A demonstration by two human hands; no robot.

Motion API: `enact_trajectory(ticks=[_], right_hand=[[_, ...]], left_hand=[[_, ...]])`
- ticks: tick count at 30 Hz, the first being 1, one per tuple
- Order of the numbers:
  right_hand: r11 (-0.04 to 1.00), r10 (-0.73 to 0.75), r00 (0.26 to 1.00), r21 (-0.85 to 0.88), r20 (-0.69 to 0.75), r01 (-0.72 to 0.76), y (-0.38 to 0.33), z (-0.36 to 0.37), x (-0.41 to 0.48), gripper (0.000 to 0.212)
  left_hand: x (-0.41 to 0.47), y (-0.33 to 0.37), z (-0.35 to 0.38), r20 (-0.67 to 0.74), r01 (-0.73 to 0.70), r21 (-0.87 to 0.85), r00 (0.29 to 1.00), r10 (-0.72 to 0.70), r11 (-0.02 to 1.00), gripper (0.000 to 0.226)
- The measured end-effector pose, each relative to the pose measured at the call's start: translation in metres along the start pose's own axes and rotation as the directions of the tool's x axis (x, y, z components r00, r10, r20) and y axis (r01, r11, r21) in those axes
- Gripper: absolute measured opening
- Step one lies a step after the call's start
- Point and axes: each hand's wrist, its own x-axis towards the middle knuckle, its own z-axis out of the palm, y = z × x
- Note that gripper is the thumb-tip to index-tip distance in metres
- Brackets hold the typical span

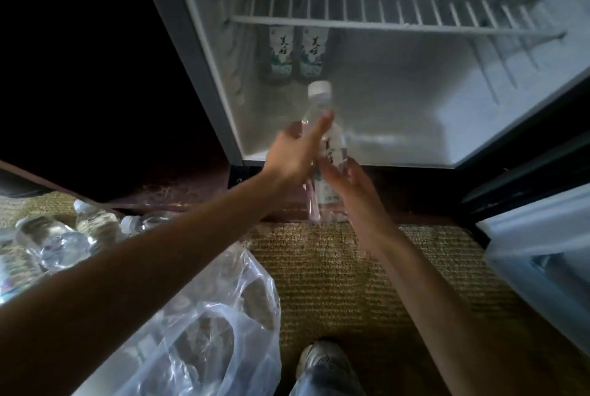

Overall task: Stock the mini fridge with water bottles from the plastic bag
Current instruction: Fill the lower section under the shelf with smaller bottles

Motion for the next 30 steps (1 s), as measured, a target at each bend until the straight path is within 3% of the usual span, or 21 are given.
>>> enact_trajectory(ticks=[2,8,14,21,25,28,30], right_hand=[[1.0,-0.017,0.999,0.026,-0.033,0.018,-0.011,-0.009,0.017,0.05],[0.993,-0.086,0.979,0.059,-0.186,0.098,-0.04,-0.034,0.057,0.042],[0.986,-0.111,0.968,0.098,-0.227,0.136,-0.036,-0.047,0.08,0.049],[0.968,-0.224,0.963,0.079,-0.148,0.237,-0.023,-0.054,0.082,0.06],[0.959,-0.274,0.959,-0.087,-0.072,0.268,-0.021,-0.065,0.076,0.065],[0.889,-0.368,0.926,-0.326,-0.089,0.322,-0.013,-0.074,0.074,0.068],[0.849,-0.417,0.904,-0.395,-0.093,0.351,-0.004,-0.075,0.072,0.071]], left_hand=[[0.011,0.013,0.002,0.004,-0.045,-0.006,0.999,0.045,0.999,0.046],[0.024,0.019,0.007,0.007,-0.151,0.032,0.989,0.151,0.988,0.034],[0.033,-0.002,0.015,0.13,-0.278,0.074,0.955,0.267,0.958,0.061],[0.027,-0.014,0.021,0.106,-0.352,0.021,0.931,0.348,0.936,0.074],[0.016,-0.022,0.02,0.141,-0.341,0.019,0.932,0.335,0.94,0.077],[0.009,-0.028,0.022,0.147,-0.334,-0.007,0.932,0.332,0.942,0.078],[0.003,-0.033,0.025,0.146,-0.327,0.004,0.935,0.323,0.945,0.082]])
